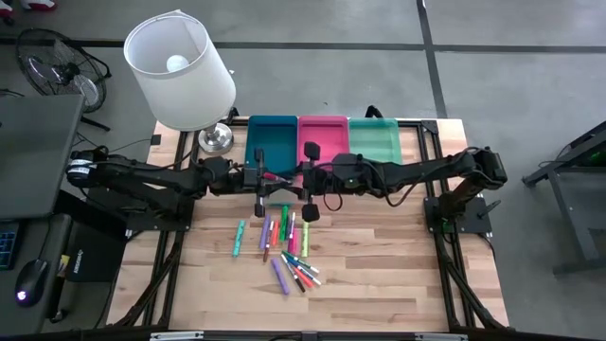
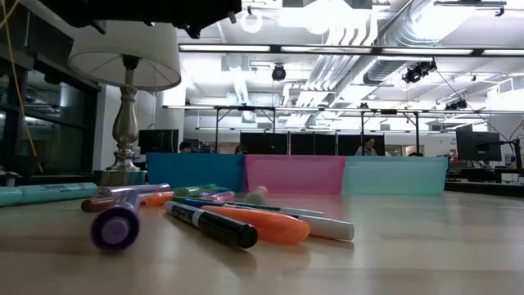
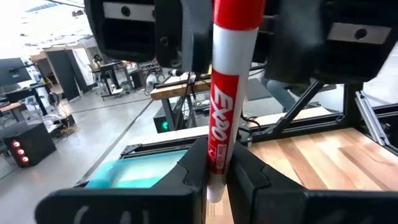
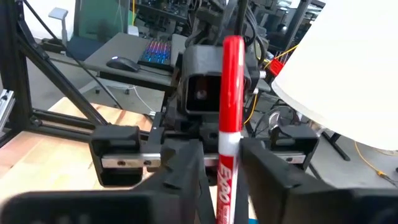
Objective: Pick & Place Markers
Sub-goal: Put the red dry erase marker into the dark blue bin
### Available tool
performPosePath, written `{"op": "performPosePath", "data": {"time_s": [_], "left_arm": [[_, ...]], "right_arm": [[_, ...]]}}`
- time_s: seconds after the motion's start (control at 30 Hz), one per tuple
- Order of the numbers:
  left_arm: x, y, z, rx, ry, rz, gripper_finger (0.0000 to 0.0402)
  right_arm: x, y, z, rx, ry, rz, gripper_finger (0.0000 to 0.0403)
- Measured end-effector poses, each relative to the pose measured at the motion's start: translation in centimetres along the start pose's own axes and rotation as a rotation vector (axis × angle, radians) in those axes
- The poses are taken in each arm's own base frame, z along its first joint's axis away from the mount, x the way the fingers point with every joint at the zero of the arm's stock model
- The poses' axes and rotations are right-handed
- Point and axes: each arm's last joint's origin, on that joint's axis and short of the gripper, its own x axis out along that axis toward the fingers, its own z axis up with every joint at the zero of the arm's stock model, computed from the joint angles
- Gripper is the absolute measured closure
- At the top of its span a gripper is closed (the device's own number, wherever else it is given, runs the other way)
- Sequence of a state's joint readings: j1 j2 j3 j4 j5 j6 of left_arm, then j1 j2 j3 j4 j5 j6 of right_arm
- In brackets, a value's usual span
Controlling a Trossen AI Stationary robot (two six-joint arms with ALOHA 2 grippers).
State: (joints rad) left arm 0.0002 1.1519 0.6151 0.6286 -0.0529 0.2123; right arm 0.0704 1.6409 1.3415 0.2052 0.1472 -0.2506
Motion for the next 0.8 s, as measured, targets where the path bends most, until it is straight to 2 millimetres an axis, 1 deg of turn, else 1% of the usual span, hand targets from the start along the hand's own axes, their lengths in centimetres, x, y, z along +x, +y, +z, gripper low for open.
{"op": "performPosePath", "data": {"time_s": [0.17,0.3,0.43,0.57,0.8], "left_arm": [[0.0,0.0,0.0,0.000,0.004,0.020,0.0375],[0.0,0.3,-0.2,-0.022,0.037,0.108,0.0375],[-0.1,0.6,-0.9,-0.087,0.120,0.268,0.0375],[-0.4,1.2,-1.7,-0.118,0.204,0.422,0.0375],[-1.1,3.5,-4.1,-0.103,0.426,0.494,0.0375]], "right_arm": [[-0.3,-0.2,0.4,0.001,-0.008,-0.014,0.0201],[-1.8,-0.9,1.6,0.005,-0.004,-0.117,0.0169],[-3.9,-1.8,2.5,-0.005,0.075,-0.244,0.0162],[-6.1,-2.5,3.1,-0.020,0.152,-0.287,0.0161],[-9.0,-3.1,3.1,-0.025,0.283,-0.298,0.0160]]}}
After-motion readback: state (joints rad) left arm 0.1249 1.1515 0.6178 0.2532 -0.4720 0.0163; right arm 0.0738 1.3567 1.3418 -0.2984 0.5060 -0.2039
